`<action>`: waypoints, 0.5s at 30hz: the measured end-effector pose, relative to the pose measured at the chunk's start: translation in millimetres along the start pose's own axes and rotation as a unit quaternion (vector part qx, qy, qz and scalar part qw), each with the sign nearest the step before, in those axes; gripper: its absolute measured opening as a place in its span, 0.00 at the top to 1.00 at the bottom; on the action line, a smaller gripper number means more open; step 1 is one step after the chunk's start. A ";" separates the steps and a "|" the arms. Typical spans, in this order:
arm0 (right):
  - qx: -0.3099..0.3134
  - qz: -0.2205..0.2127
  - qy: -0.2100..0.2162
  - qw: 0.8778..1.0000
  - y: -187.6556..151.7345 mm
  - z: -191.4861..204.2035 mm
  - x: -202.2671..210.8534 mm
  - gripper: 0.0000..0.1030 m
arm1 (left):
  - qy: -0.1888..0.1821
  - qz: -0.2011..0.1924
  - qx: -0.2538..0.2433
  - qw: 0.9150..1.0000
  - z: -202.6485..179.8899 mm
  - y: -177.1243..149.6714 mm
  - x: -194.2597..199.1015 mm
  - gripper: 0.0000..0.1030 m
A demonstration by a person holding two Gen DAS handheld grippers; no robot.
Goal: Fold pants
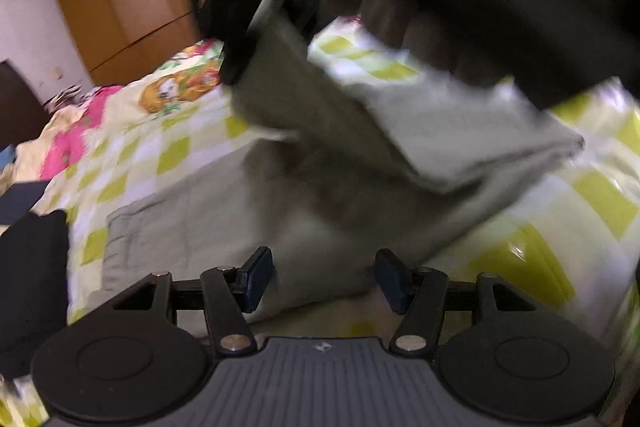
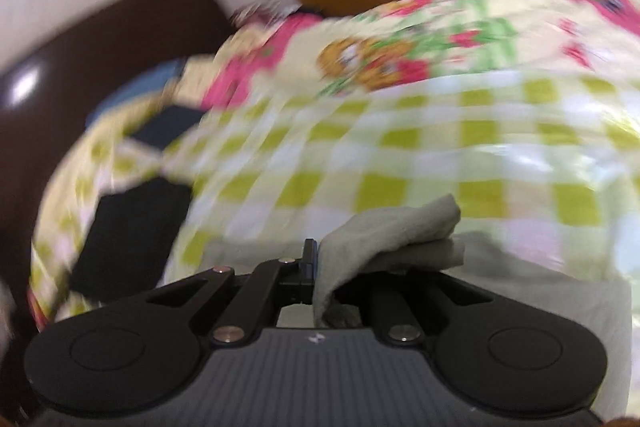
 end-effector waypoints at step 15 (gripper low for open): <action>0.294 0.037 -0.054 0.954 -49.0 98.3 -43.8 0.94 | -0.041 -0.019 0.124 0.991 45.1 -16.0 10.3 0.31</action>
Point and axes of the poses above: each gripper's, at about its wrist camera, not at the fingertips, and x roughly against the way its jaws point, z to its left, y to its top, the point moved 8 cm from there along -x, roughly the way its jaws point, and after that the axes turned 9 degrees about -y, right-handed, at the moved point
